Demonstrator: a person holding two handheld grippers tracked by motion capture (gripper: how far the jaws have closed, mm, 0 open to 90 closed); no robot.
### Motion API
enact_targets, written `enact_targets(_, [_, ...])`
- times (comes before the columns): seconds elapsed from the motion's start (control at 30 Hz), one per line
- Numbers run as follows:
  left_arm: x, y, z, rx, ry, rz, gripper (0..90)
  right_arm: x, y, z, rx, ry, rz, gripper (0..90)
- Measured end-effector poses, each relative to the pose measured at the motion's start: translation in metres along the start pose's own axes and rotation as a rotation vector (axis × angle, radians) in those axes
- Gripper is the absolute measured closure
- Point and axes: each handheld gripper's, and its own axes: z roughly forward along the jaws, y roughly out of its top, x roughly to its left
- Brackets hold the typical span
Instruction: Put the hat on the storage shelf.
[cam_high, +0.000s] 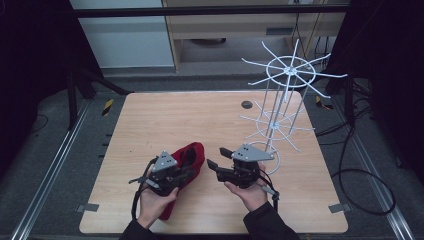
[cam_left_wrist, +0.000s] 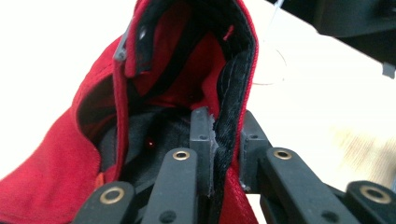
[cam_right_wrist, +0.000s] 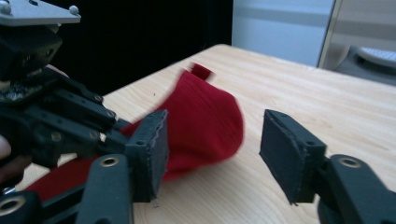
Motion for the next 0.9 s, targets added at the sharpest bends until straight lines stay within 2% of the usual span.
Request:
enact_targets(0.1, [0.005, 0.005, -0.011, -0.036, 0.002, -0.016, 80.4, -0.001, -0.003, 0.000, 0.006, -0.015, -0.018, 38.7])
enact_targets(0.27, [0.007, 0.014, -0.028, -0.085, -0.011, -0.026, 80.7, -0.004, -0.015, 0.010, 0.057, -0.037, -0.041, 37.4])
enact_targets(0.37, [0.006, 0.021, -0.039, -0.125, -0.016, -0.024, 80.8, -0.003, -0.024, 0.019, 0.089, -0.024, -0.046, 37.4])
enact_targets(0.53, [0.003, 0.027, -0.047, -0.157, -0.046, -0.028, 80.7, 0.000, -0.033, 0.027, 0.110, -0.006, -0.055, 39.3])
enact_targets(0.7, [-0.004, 0.029, -0.047, -0.156, -0.066, -0.012, 80.7, 0.000, -0.038, 0.032, 0.118, -0.010, -0.062, 43.6])
enact_targets(0.9, [-0.016, 0.028, -0.039, -0.132, -0.103, 0.003, 80.7, -0.008, -0.042, 0.036, 0.084, -0.042, -0.064, 49.4])
